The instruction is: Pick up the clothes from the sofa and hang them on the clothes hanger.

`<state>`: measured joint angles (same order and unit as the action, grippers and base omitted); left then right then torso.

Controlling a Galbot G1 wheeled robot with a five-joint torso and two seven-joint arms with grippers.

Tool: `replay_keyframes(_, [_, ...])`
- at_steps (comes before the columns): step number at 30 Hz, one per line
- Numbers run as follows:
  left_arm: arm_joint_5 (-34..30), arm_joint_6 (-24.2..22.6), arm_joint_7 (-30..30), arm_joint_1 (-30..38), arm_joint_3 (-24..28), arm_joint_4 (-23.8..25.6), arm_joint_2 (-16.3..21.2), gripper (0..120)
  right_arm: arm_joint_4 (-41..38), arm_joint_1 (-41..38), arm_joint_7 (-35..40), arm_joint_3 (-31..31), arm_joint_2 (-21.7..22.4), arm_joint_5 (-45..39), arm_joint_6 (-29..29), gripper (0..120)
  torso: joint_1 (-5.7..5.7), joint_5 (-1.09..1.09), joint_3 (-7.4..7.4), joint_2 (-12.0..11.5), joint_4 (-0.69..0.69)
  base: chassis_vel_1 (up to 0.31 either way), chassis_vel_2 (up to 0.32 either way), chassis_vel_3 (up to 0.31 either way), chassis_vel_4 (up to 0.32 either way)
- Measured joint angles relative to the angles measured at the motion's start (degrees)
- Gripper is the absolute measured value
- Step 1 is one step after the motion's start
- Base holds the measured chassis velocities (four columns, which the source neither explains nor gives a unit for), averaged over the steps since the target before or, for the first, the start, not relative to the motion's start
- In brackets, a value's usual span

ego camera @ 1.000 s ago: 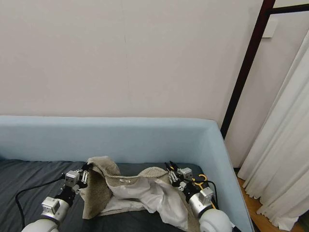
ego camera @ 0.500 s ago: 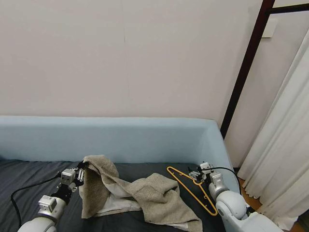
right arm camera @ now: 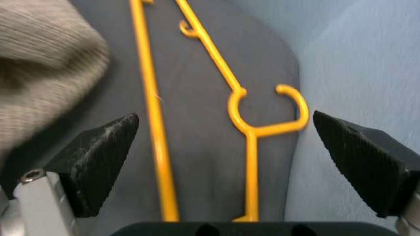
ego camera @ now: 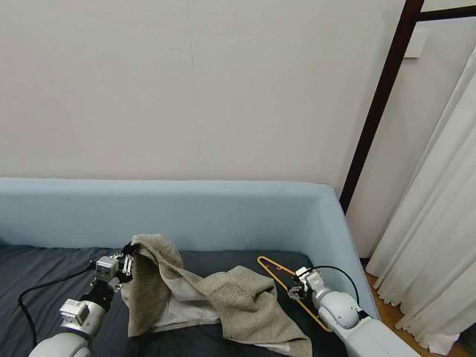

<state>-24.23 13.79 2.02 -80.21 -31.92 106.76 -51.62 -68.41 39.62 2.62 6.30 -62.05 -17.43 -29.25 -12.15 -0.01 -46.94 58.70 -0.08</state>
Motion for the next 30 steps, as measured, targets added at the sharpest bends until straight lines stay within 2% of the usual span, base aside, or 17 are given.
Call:
replay_keyframes(6, [0.1,-0.1,0.4,0.0,0.1,1.1,-0.2,0,10.8,-2.5,-6.2,-3.9,-2.7,4.4,1.3,100,0.0,0.01,0.0,0.0,-0.01,0.0,0.0,0.0,0.0])
replay_keyframes(10, [0.1,-0.1,0.6,-0.3,-0.2,1.4,-0.2,0,14.3,-3.0,-10.8,-5.2,-3.1,6.5,2.8,100,0.0,0.01,0.0,0.0,-0.02,0.0,0.0,0.0,0.0])
replay_keyframes(16, [0.2,0.0,0.7,-0.4,-0.2,1.4,-0.3,0,16.6,-3.8,-12.7,-6.1,-4.0,5.6,3.1,98,0.0,0.01,0.0,0.0,0.0,0.0,0.0,0.0,0.0])
replay_keyframes(23, [0.2,0.2,0.8,-0.1,0.1,1.2,-0.4,0,19.1,-4.5,-13.0,-6.6,-4.9,6.3,3.0,85,0.0,0.01,0.0,0.0,-0.01,0.0,0.0,0.0,0.0])
replay_keyframes(26, [0.0,0.6,0.8,0.0,0.3,0.8,-0.1,0,20.7,-5.0,-14.0,-8.0,-5.7,6.6,1.9,69,0.0,0.0,0.0,0.0,0.0,0.0,0.0,0.0,0.0])
replay_keyframes(27, [0.0,0.6,0.8,0.0,0.3,0.8,-0.1,0,20.7,-5.0,-14.0,-8.0,-5.7,6.6,1.9,69,0.0,0.0,0.0,0.0,0.0,0.0,0.0,0.0,0.0])
replay_keyframes(30, [-0.2,0.8,0.8,0.3,0.3,0.4,0.3,0,21.2,-5.1,-15.2,-8.8,-6.2,6.6,1.0,56,0.0,0.0,0.01,0.0,-0.01,0.0,0.0,0.0,0.0])
